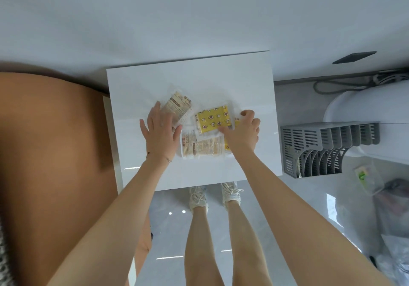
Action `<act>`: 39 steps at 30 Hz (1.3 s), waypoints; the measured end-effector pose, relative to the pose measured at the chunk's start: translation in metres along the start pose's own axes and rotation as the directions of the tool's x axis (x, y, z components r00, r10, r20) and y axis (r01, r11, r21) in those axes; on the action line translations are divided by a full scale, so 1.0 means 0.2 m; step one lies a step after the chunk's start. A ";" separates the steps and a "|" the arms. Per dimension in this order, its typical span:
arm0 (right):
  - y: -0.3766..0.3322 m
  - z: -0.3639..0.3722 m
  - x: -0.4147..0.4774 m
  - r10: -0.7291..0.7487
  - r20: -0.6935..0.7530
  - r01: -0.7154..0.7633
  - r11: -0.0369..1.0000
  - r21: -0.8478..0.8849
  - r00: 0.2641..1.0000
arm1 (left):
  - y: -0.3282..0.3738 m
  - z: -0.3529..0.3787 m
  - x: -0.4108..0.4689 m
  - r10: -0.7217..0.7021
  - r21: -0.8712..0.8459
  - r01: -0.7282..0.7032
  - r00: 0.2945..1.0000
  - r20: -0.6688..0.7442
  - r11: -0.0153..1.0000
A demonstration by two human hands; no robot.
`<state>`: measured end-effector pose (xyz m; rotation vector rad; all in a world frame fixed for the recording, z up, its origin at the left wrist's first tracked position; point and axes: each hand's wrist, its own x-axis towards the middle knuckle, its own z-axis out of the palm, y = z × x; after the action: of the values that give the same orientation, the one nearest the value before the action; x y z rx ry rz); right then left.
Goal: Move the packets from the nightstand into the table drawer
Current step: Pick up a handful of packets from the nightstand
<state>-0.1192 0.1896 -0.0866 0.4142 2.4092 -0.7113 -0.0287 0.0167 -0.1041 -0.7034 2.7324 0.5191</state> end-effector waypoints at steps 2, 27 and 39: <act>0.01 -0.01 0.01 0.021 0.013 -0.023 0.988 0.150 1.000 | 0.01 -0.01 0.06 -0.077 -0.088 0.075 0.997 -0.028 0.993; 0.29 -0.06 -0.23 0.242 -0.017 -0.204 0.853 0.480 0.970 | 0.00 0.08 -0.25 0.138 -0.223 -0.122 0.989 0.061 0.967; 0.31 -0.09 -0.20 0.220 0.206 -0.295 0.822 0.486 0.953 | 0.14 0.06 -0.34 -0.164 -0.604 0.218 0.976 0.144 0.766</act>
<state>-0.0685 0.2447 -0.0736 0.8590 1.9502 -1.2133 0.0170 0.0724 -0.0844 -1.0629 2.3483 1.3923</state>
